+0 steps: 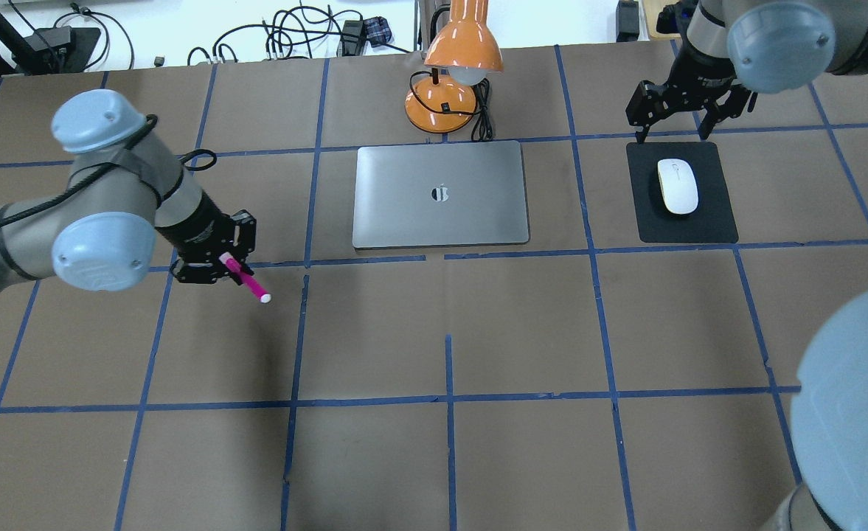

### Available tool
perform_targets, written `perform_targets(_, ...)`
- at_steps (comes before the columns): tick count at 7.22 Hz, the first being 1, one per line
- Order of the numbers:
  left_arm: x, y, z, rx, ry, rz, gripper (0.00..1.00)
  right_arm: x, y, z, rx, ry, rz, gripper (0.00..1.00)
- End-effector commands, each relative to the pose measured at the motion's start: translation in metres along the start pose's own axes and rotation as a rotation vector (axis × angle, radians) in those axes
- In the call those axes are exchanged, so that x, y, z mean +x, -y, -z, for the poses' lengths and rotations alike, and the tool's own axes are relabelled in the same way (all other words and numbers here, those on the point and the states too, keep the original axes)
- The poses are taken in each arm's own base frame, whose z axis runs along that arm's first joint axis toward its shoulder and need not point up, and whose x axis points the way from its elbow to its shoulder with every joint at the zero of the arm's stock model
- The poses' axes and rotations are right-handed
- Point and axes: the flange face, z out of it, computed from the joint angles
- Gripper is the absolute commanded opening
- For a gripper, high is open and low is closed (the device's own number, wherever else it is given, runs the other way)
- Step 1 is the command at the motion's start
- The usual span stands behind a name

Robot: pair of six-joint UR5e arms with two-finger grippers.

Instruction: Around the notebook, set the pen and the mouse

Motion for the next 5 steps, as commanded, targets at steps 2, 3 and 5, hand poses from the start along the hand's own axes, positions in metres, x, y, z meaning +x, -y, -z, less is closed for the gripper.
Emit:
perform_targets(2, 0.093, -0.150, -0.010, 0.052, -0.076, 0.287, 0.00, -0.063, -0.108, 0.110, 0.046, 0.027, -0.009, 1.00)
perform_targets(3, 0.110, -0.178, -0.025, 0.043, -0.079, 0.395, 0.00, -0.066, -0.122, 0.120, 0.037, 0.024, -0.076, 1.00)
perform_targets(5, 0.118, -0.215, -0.066, 0.033, -0.007, 0.530, 0.00, -0.071, -0.116, 0.121, 0.042, 0.041, -0.078, 1.00)
